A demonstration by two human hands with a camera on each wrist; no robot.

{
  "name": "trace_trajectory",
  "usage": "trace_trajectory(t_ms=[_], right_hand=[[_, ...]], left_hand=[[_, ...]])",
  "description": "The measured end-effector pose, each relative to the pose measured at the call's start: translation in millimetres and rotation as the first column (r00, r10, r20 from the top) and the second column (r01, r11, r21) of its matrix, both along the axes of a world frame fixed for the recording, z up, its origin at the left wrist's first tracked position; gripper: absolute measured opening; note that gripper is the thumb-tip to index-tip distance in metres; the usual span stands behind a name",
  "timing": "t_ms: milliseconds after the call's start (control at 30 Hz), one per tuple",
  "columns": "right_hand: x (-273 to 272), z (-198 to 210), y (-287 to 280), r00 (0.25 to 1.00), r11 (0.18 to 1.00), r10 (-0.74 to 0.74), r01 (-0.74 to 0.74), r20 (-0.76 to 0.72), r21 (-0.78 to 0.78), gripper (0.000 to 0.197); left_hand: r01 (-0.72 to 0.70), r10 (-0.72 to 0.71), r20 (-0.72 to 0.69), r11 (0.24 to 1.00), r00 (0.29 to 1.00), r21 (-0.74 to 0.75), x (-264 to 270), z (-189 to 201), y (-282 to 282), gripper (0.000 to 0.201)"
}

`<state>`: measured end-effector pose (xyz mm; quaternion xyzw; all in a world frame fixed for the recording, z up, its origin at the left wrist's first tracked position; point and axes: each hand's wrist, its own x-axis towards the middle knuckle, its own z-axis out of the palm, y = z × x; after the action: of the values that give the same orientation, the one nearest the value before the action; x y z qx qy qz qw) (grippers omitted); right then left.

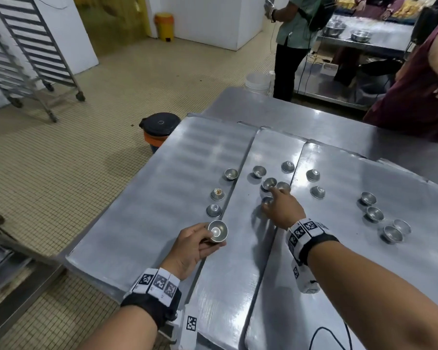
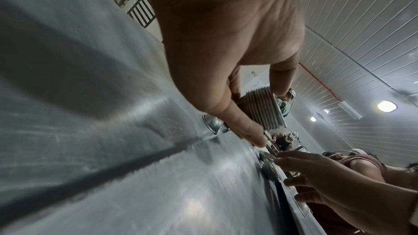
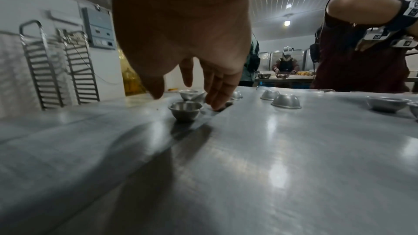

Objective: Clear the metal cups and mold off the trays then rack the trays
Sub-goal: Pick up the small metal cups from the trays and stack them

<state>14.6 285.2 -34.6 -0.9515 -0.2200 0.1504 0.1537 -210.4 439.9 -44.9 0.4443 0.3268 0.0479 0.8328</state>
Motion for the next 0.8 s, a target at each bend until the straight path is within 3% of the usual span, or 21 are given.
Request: trace_trajectory(t_ms=[100,233,467,600,700,800], right_hand=[[10,-12,4,0.997,0.995,0.072,-0.075,-0.041,-0.072,0.060],[12,-18,2,0.998,0.995,0.059,-0.059,-0.004,-0.076,0.034],[-5,-12,-3,0.990,0.986,0.142,-0.142,-0.012,-0.087,0.023],[-35,11,2,0.973,0.965,0.231,-0.231,0.013,0.128,0.019],[-71,30,8,0.967,0.911,0.252,-0.252,0.043,0.325,0.043],[-105,37,12,0.949,0.858,0.316,-0.289,0.008,0.425,0.060]], left_hand=[[0.000,0.000,-0.008,1.000,1.000,-0.003,0,-1,0,0.023],[0.010,-0.010,-0.014,1.000,1.000,-0.007,-2,-2,1,0.023],[0.010,-0.010,-0.013,1.000,1.000,-0.010,-1,-1,-1,0.021],[-0.019,0.019,-0.016,1.000,1.000,-0.008,0,-1,-1,0.020],[-0.025,0.025,0.008,1.000,1.000,-0.003,1,2,-2,0.022],[-0.031,0.032,0.060,0.999,0.998,-0.019,1,4,-2,0.028]])
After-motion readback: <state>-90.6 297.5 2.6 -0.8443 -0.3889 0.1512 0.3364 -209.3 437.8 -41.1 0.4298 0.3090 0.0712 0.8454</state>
